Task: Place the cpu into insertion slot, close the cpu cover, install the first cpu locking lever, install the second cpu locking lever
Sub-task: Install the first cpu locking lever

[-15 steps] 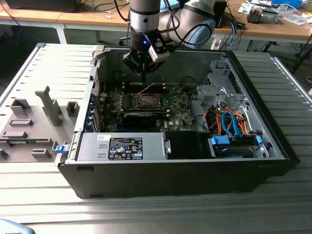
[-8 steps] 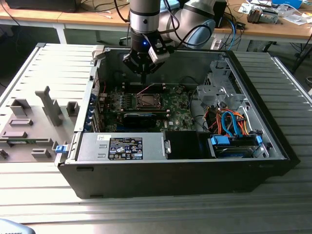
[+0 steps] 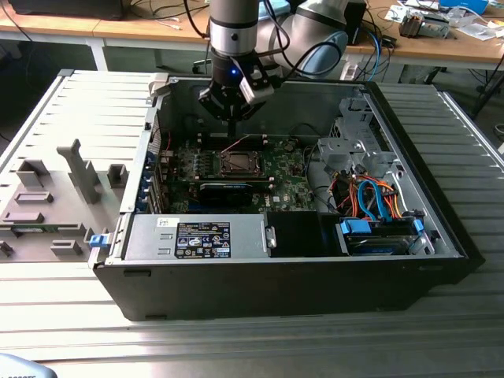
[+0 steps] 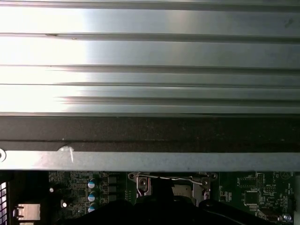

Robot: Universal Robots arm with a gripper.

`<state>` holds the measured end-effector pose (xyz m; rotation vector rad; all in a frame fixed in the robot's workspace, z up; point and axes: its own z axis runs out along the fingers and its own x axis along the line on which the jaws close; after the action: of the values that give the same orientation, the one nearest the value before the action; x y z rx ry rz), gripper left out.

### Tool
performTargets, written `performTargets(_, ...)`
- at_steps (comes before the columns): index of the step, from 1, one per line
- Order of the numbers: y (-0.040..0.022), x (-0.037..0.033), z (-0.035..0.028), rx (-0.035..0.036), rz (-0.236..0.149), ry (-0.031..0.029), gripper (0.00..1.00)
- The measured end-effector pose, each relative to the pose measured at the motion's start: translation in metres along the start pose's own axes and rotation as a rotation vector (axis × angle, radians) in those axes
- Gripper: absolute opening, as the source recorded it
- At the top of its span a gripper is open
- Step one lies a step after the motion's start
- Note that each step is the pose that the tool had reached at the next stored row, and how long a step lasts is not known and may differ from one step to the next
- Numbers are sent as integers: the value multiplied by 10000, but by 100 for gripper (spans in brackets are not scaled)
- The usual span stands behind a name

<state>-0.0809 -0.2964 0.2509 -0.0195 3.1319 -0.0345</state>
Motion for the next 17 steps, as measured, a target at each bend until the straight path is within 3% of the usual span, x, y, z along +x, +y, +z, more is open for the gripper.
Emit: performTargets(17,2,0,53,-1,0,-1,11)
